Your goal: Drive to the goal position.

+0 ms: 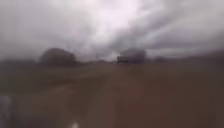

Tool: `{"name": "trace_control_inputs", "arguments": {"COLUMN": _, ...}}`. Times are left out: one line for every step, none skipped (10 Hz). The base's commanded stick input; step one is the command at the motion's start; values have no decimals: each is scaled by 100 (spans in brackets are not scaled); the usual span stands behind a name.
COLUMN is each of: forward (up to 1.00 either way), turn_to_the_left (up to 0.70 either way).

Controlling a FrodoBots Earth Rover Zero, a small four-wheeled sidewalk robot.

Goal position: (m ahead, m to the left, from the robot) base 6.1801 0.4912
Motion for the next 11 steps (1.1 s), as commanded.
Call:
{"name": "trace_control_inputs", "arguments": {"forward": 85, "turn_to_the_left": 0}}
{"name": "trace_control_inputs", "arguments": {"forward": 85, "turn_to_the_left": 0}}
{"name": "trace_control_inputs", "arguments": {"forward": 85, "turn_to_the_left": 0}}
{"name": "trace_control_inputs", "arguments": {"forward": 85, "turn_to_the_left": 0}}
{"name": "trace_control_inputs", "arguments": {"forward": 85, "turn_to_the_left": 0}}
{"name": "trace_control_inputs", "arguments": {"forward": 85, "turn_to_the_left": 0}}
{"name": "trace_control_inputs", "arguments": {"forward": 85, "turn_to_the_left": 0}}
{"name": "trace_control_inputs", "arguments": {"forward": 85, "turn_to_the_left": 0}}
{"name": "trace_control_inputs", "arguments": {"forward": 85, "turn_to_the_left": 0}}
{"name": "trace_control_inputs", "arguments": {"forward": 85, "turn_to_the_left": 0}}
{"name": "trace_control_inputs", "arguments": {"forward": 85, "turn_to_the_left": 0}}
